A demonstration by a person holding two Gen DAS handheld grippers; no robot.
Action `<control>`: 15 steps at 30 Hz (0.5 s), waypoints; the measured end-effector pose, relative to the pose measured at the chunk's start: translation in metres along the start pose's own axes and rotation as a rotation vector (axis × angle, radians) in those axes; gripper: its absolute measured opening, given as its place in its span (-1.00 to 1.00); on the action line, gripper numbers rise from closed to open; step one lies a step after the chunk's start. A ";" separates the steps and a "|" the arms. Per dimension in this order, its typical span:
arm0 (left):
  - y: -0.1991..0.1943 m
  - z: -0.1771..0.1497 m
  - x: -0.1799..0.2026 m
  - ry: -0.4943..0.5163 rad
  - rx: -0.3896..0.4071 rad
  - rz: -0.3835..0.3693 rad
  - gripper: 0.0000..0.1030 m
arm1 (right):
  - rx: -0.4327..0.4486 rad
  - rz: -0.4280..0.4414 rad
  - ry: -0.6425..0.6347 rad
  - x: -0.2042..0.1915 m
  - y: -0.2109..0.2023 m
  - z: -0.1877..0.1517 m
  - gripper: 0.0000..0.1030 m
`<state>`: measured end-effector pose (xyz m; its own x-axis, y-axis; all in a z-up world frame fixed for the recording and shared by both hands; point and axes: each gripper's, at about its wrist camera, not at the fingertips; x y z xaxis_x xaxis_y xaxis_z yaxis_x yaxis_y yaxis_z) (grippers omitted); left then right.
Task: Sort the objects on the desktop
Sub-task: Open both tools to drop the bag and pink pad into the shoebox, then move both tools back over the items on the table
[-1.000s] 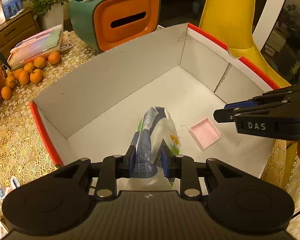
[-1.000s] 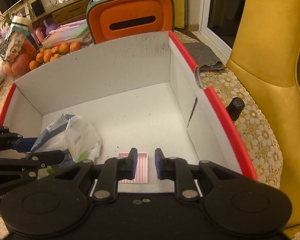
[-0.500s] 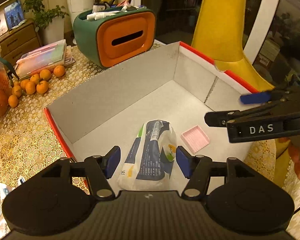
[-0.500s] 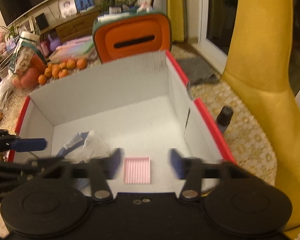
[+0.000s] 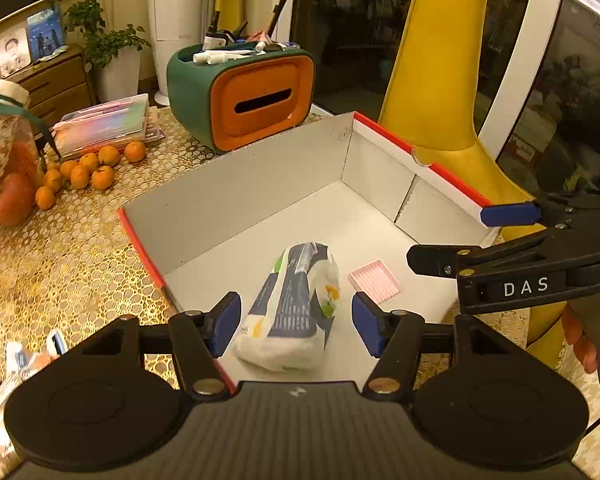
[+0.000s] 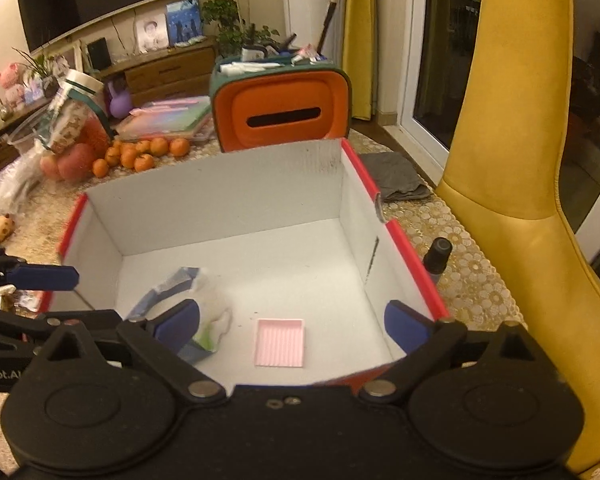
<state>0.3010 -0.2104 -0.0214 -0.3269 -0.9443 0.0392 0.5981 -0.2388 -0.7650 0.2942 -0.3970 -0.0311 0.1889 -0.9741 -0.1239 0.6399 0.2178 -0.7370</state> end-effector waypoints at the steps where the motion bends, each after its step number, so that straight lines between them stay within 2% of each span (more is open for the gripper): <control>1: -0.003 -0.002 0.000 -0.003 0.004 0.002 0.17 | 0.002 0.003 0.001 -0.002 -0.002 -0.002 0.99; 3: -0.011 -0.007 -0.002 -0.015 0.013 0.000 0.36 | 0.011 0.021 -0.011 -0.006 -0.008 -0.006 0.99; 7: -0.027 -0.018 -0.005 -0.034 0.024 -0.017 0.42 | 0.036 0.023 -0.034 -0.016 -0.020 -0.014 0.99; 10: -0.041 -0.026 -0.007 -0.030 0.038 -0.020 0.64 | 0.051 0.030 -0.036 -0.024 -0.030 -0.019 0.99; 15: -0.066 -0.045 -0.021 -0.066 0.049 0.005 0.75 | 0.084 0.051 -0.047 -0.042 -0.045 -0.026 0.99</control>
<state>0.2352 -0.1643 -0.0005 -0.2758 -0.9580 0.0785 0.6351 -0.2429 -0.7332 0.2377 -0.3674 -0.0097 0.2564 -0.9582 -0.1271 0.6883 0.2733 -0.6719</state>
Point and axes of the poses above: each gripper's, at about its wrist camera, not at the fingertips, and y roughly the way its jaws point, x to its right, z to its top, and after that the axes turned 4 degrees about z, right-handed
